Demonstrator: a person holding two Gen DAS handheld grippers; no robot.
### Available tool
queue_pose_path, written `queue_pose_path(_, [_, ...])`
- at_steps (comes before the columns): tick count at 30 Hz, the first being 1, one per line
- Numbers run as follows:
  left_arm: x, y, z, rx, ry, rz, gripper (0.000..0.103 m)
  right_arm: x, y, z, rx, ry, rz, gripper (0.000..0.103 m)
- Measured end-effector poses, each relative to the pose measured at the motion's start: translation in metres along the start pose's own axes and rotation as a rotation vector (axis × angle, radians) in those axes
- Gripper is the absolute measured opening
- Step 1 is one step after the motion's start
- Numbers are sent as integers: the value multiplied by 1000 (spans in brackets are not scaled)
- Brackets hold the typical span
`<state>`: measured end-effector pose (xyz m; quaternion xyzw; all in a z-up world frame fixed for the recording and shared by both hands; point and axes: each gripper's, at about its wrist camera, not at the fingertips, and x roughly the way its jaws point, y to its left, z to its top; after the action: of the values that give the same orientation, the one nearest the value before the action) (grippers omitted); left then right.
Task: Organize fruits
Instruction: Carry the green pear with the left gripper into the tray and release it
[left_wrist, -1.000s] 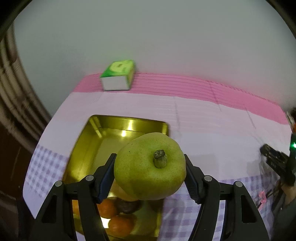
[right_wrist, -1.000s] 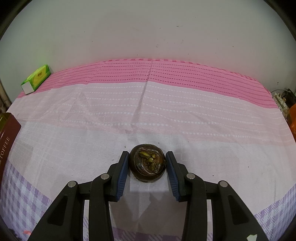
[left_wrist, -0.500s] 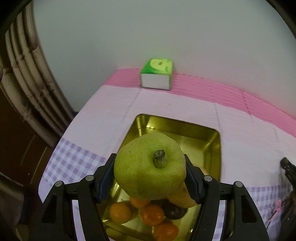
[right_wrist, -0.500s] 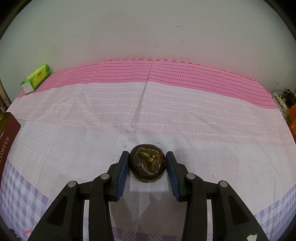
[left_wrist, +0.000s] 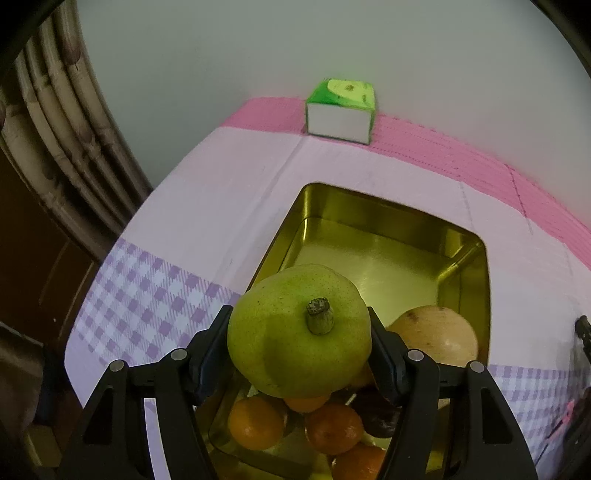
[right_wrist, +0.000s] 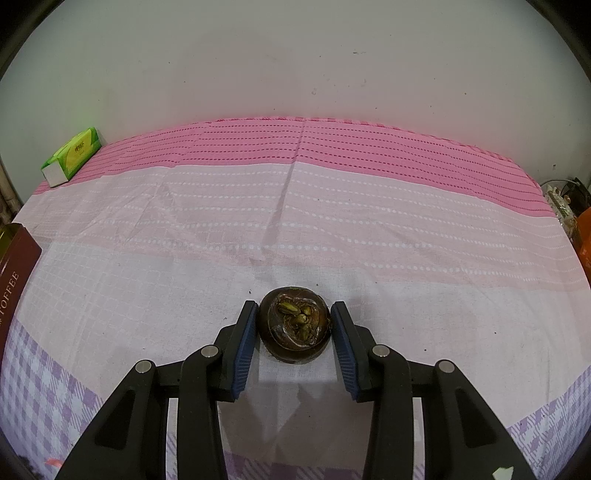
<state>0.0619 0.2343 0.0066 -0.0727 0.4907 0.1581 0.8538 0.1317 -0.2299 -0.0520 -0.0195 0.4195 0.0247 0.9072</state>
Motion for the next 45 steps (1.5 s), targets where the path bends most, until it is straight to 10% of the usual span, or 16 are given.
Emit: queue_pose_path(45, [2,-6,-3,73,-26,58,72,-3,-1,1,9,4,-9,37])
